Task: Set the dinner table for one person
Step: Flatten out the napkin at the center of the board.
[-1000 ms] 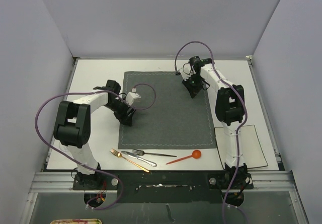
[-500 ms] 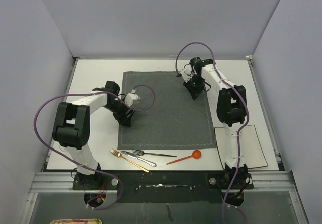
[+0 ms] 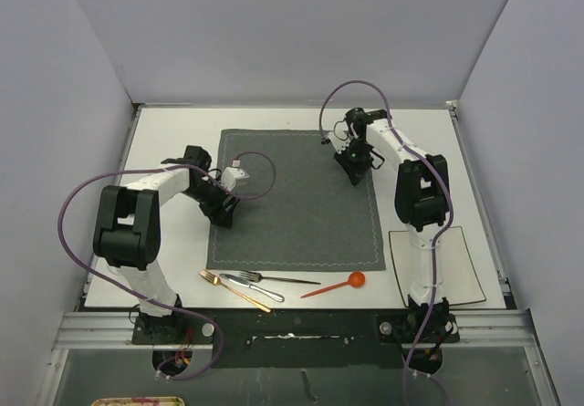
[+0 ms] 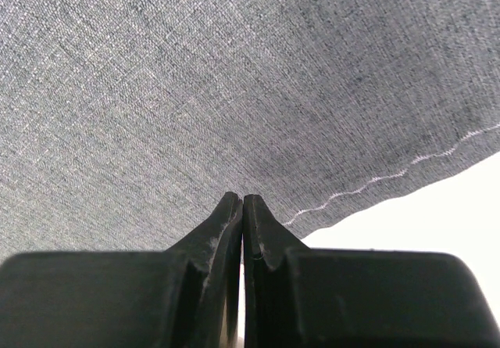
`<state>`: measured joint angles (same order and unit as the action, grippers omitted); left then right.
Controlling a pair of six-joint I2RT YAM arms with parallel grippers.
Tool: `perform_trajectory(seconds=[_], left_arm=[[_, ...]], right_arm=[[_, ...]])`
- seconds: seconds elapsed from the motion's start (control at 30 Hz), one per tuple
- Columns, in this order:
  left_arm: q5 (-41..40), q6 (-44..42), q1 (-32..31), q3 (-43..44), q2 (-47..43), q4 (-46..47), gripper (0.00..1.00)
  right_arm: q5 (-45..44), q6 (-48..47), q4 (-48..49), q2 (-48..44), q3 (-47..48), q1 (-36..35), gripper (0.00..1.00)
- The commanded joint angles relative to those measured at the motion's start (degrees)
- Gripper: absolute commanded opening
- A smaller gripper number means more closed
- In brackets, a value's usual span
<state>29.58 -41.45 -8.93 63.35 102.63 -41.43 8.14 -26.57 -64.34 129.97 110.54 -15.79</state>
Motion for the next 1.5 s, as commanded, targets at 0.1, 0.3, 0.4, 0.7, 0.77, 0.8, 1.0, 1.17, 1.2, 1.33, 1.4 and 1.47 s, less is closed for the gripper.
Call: perform_trajectory(seconds=[0.1, 0.3, 0.4, 0.7, 0.77, 0.8, 1.0, 1.17, 1.2, 1.33, 1.4, 1.47], left_arm=[[-2.3, -1.7, 2.2, 1.0, -0.6, 1.5, 0.61], [-1.4, -1.8, 2.7, 1.8, -0.1, 0.7, 0.61], [-0.7, -1.6, 2.7, 2.1, -0.5, 0.1, 0.61], [1.1, -1.2, 2.6, 2.4, -2.5, -3.1, 0.62], [1.2, -1.3, 2.6, 2.1, -3.3, -3.4, 0.63], [1.3, -1.3, 2.6, 2.0, -3.7, -3.6, 0.64], [2.5, -0.8, 2.4, 2.6, -6.5, -5.6, 0.69], [1.8, -1.1, 2.4, 2.4, -7.3, -6.2, 0.7], [1.6, -1.1, 2.4, 2.5, -7.3, -6.3, 0.7], [-0.5, 0.2, 2.7, 2.4, -8.7, -4.3, 0.71], [-1.4, 1.6, 3.7, 2.2, -9.9, -0.8, 0.71], [-1.8, 2.6, 4.3, 2.3, -10.6, 0.6, 0.71]], right_arm=[[-0.3, 0.3, -0.6, -4.1, 1.0, 0.1, 0.0], [-0.2, 0.4, -0.7, -4.1, 1.0, 0.2, 0.0], [-0.1, 0.4, -0.8, -4.0, 1.2, 0.1, 0.0], [0.4, 0.6, -0.6, -2.0, 3.5, 0.0, 0.0], [0.6, 0.7, -0.5, -1.5, 3.9, -0.2, 0.0], [0.7, 0.8, -0.5, -1.1, 4.1, -0.3, 0.0], [1.0, 0.9, -0.4, 0.8, 6.0, -0.7, 0.0], [1.3, 1.1, -0.5, 2.4, 7.7, -1.0, 0.0], [1.4, 1.1, -0.4, 2.7, 7.9, -1.1, 0.0], [1.5, 1.1, -0.3, 4.0, 8.8, -1.2, 0.0], [1.6, 1.2, -0.1, 4.6, 9.0, -1.2, 0.0], [1.6, 1.2, 0.1, 4.8, 9.1, -1.3, 0.0]])
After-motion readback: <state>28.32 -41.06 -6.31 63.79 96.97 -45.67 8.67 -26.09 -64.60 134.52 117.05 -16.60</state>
